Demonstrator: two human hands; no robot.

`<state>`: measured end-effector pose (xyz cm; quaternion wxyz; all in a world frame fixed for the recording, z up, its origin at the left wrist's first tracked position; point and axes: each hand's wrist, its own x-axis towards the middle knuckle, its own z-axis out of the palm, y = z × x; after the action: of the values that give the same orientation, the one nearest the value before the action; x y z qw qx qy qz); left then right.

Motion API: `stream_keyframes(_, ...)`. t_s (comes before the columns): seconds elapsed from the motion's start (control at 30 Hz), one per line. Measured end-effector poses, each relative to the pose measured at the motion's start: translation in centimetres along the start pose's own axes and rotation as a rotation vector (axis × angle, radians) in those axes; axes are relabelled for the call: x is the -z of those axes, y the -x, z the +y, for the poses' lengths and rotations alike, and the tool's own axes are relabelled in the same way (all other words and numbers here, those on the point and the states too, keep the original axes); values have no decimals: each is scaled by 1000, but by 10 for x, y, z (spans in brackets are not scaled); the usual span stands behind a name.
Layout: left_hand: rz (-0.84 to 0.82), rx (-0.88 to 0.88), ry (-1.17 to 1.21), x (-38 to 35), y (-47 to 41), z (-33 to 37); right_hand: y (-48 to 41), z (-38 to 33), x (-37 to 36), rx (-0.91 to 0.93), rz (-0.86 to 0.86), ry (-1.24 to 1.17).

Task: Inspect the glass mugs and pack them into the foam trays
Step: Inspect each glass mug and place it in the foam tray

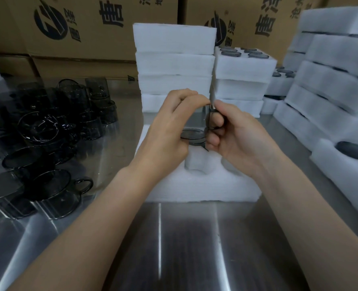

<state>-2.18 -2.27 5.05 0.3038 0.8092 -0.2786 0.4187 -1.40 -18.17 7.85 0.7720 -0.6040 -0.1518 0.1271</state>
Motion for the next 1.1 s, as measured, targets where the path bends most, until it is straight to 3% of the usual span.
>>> stream_keyframes(0.3,44,228,218,7,-1,10,4,0,7,164,-214,-49)
stream_keyframes(0.53,10,355,435,10,-2,13,4,1,9,241,-263,-82)
stream_keyframes(0.6,8,359,491,10,-3,11,3,0,7,248,-225,-120)
stream_keyframes(0.73,-20,341,496,8,-3,11,-1,7,-2,262,8,-58)
stream_keyframes(0.9,-42,330,470,6,-1,10,-2,13,-14,143,-122,-27)
stream_keyframes(1.1,-56,311,295,5,0,10,2,15,-13,235,27,39)
